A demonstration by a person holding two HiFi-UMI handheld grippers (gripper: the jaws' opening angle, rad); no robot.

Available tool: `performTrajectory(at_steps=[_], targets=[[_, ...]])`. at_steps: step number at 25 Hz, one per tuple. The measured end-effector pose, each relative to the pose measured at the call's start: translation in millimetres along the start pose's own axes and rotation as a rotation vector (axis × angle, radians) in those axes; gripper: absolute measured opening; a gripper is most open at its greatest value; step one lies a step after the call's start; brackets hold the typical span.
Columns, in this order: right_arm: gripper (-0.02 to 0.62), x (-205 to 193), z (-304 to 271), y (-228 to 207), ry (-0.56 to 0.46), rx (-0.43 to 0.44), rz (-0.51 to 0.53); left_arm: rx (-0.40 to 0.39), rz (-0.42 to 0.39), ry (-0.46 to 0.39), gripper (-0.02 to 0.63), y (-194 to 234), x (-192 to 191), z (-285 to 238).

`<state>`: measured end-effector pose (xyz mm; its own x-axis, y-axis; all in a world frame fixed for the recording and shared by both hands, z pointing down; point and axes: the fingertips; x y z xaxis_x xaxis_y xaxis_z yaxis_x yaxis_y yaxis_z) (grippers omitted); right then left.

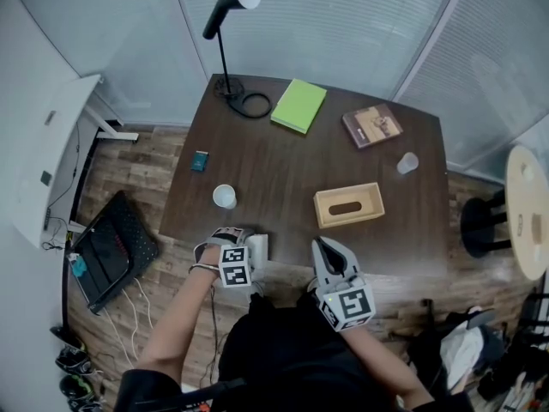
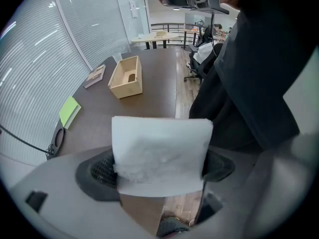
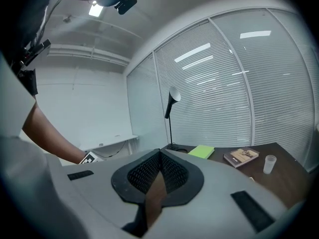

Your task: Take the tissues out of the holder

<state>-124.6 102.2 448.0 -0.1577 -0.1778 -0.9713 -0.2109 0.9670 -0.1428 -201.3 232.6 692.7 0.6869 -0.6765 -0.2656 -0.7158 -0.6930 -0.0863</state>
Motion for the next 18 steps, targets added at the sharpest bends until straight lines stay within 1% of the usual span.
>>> performTrajectory(at_steps=[3,6,9,12,15,18], targets=[[0.009,0.4,-0.6,1.4,-0.015,0.004,-0.021,-0.001,0.002,0.008,0.469,3.3,-1.4,3.3],[0.009,-0.1,-1.4,-6.3,-0.022,0.004,-0.033,-0.009,0.011,0.037,0.469,7.9,-5.7,3.9],[0.009,-5.5,-1.1,-18.0,-0.018,0.014,-0.05,-0.015,0.063,0.056,0.469,9.7,-6.5,4.2],[0.009,-11.5,-2.6,-23.5,-0.001,0.051,-0.062,-0.006,0.118,0.064,0.469,8.5,-5.6,4.7],[0.009,-16.5,-6.3,-30.0,0.004,0.065,-0.057,0.002,0.122,0.081,0.469,16.6,-5.5,1.3],[0.009,-23.1,-11.9,-31.7,0.006,0.045,-0.053,-0.011,0.099,0.08,0.469,20.3,-4.1,-3.9]])
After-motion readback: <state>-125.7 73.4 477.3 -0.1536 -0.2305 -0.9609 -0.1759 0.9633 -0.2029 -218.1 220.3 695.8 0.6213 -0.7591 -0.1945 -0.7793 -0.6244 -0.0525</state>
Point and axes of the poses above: the fingertips, and each gripper's own axes: z backward along the fingers, y to its left, x out of its top
